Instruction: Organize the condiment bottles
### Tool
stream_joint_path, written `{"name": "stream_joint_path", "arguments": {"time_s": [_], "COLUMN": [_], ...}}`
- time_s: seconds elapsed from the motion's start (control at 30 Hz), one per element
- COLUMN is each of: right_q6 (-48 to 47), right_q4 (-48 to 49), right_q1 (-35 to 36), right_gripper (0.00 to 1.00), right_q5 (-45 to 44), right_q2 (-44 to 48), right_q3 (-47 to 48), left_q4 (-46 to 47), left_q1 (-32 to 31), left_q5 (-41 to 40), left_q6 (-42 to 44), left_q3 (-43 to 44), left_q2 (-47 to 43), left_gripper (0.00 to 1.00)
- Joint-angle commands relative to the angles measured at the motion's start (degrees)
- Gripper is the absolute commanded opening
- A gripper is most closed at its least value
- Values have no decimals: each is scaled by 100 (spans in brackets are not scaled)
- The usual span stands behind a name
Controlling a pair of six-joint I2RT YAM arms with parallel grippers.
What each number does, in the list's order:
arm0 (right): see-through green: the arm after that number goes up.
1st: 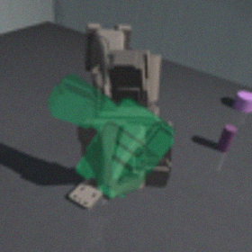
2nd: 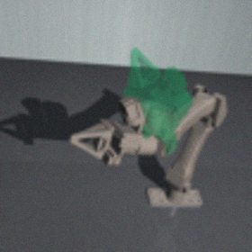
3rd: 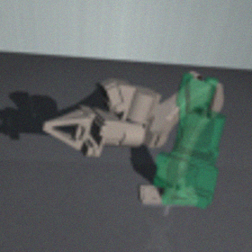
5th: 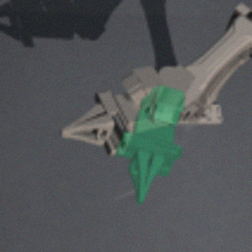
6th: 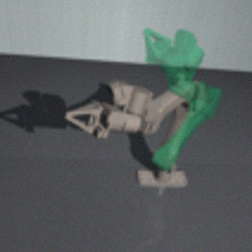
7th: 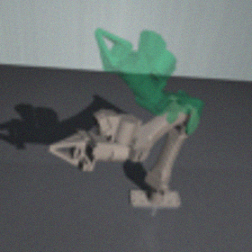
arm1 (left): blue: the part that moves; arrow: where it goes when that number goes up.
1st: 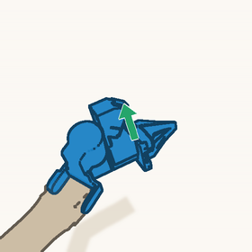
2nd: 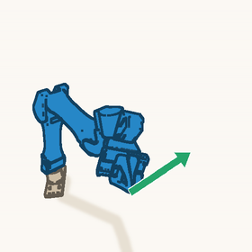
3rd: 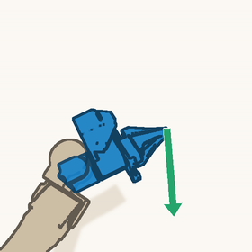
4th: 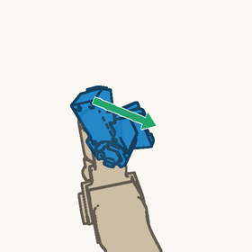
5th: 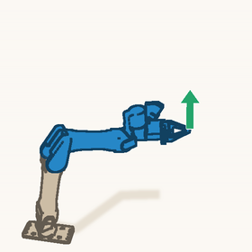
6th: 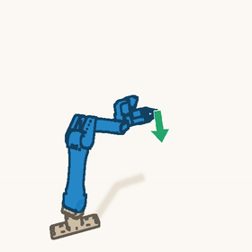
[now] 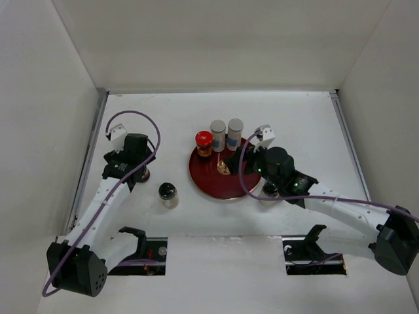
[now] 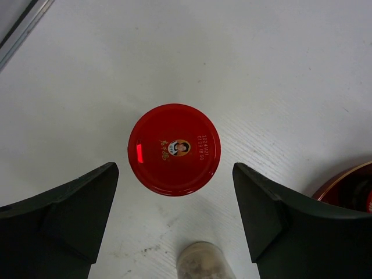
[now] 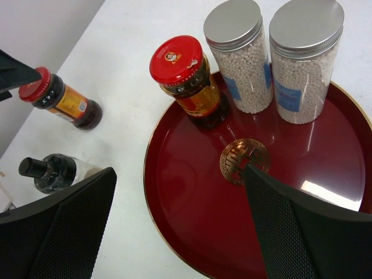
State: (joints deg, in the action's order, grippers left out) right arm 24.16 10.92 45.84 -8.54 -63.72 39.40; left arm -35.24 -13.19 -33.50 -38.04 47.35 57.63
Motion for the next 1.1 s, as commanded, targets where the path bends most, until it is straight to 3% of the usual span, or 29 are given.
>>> {"name": "stream_joint_path", "arguments": {"time_s": [0.0,0.33,0.6,0.83,1.07], "right_q6": [-70,-96,-96,-96,-96], "right_q4": [130,130,130,130,139], "right_q1": [43,87,87,87,87], "right_gripper": [95,97,97,97,97], "right_q5": [36,36,36,36,36], "right_q2": [-52,-175,-272,-360,-439], "right_q3": [279,332,349,349,358], "left_q4": [254,694,1116,1187,774], "left_q1": [40,234,374,296,-380], "left_q5": [194,229,229,116,-271], "left_q6": [-63,-37,-89,-28,156], "left_q3": [-51,-305,-428,-508,106], "left_q2": [152,504,785,479,-304], "left_gripper": [80,83,78,52,44]}}
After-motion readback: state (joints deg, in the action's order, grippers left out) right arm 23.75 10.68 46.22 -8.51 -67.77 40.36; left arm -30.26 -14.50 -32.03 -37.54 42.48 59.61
